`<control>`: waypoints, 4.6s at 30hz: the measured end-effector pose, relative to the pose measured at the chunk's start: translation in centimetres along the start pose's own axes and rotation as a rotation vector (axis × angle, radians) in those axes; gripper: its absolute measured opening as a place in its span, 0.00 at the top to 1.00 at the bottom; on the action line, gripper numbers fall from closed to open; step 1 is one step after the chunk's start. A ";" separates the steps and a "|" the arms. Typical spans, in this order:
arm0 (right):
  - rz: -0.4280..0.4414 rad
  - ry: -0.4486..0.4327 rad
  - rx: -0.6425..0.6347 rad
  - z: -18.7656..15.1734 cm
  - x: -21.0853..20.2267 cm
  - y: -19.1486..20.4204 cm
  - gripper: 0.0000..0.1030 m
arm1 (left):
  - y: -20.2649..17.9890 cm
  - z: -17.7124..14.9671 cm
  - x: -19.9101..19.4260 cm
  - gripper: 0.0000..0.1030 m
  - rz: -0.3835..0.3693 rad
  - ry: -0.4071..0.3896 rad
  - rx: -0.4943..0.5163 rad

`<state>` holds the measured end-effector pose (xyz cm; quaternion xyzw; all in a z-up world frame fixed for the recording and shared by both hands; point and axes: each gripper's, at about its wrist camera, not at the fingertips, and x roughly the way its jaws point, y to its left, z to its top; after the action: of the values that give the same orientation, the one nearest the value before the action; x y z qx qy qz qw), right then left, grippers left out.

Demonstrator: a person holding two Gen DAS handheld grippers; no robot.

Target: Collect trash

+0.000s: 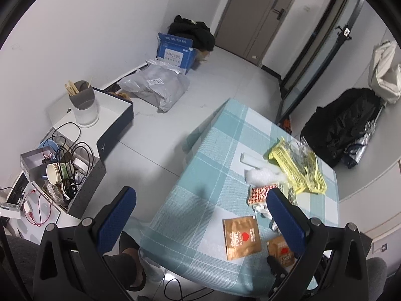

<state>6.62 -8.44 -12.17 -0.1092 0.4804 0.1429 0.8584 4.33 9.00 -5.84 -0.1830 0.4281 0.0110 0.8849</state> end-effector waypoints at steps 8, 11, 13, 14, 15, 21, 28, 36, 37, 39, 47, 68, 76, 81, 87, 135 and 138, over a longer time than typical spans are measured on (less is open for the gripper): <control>-0.004 -0.013 -0.005 -0.5 -0.7 -0.5 0.56 | -0.2 -0.5 0.4 0.01 0.002 0.040 0.025; 0.001 -0.034 -0.014 -0.7 -1.2 -0.7 0.61 | -0.3 -0.6 0.6 0.01 0.010 0.049 0.032; 0.005 -0.051 -0.005 -0.6 -1.7 -0.9 0.78 | -0.5 -0.8 0.8 0.01 0.015 0.057 0.043; 0.006 -0.052 -0.002 -0.6 -1.8 -1.0 0.80 | -0.6 -0.8 0.9 0.01 0.019 0.059 0.050; 0.017 -0.042 0.008 -0.6 -1.7 -1.4 0.80 | -0.8 -0.9 1.0 0.01 0.023 0.062 0.058; 0.078 -0.049 0.095 -0.6 -2.4 -3.4 0.89 | -1.5 -1.5 1.5 0.01 0.036 0.086 0.099; 0.128 -0.069 0.173 -0.7 -3.2 -5.4 0.92 | -1.8 -2.0 2.1 0.01 0.044 0.127 0.123; 0.151 -0.095 0.197 -0.5 -4.1 -6.5 0.96 | -2.6 -2.9 3.1 0.01 0.037 0.183 0.168; 0.157 -0.099 0.205 -0.5 -4.3 -6.6 0.96 | -2.7 -3.0 3.3 0.01 0.034 0.196 0.176; 0.165 -0.110 0.212 -0.5 -4.7 -7.0 0.97 | -3.0 -3.4 3.7 0.01 0.024 0.222 0.194; 0.184 -0.166 0.256 -0.4 -6.6 -8.6 0.97 | -5.0 -5.0 5.8 0.01 0.021 0.333 0.306; 0.218 -0.234 0.334 -1.3 -9.0 -12.6 0.97 | -7.3 -5.7 6.2 0.47 0.149 0.322 0.379; 0.219 -0.250 0.357 -1.7 -9.6 -13.4 0.97 | -7.4 -5.2 6.6 0.98 0.133 0.311 0.318; 0.216 -0.268 0.345 -1.8 -10.2 -13.3 0.97 | -7.4 -5.2 6.7 1.00 0.098 0.322 0.296; 0.221 -0.279 0.366 -2.1 -10.6 -13.8 0.97 | -8.0 -5.0 5.7 0.97 0.058 0.319 0.306; 0.218 -0.300 0.398 -2.7 -11.6 -14.5 0.96 | -7.0 -4.7 4.9 0.65 0.057 0.343 0.299; 0.226 -0.302 0.397 -2.6 -11.7 -14.3 0.96 | -7.6 -4.4 2.9 0.65 0.017 0.300 0.313</control>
<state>3.74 -24.29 -2.78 0.1380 0.3746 0.1558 0.9035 4.16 0.06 -8.15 -0.0393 0.5531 -0.0758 0.8287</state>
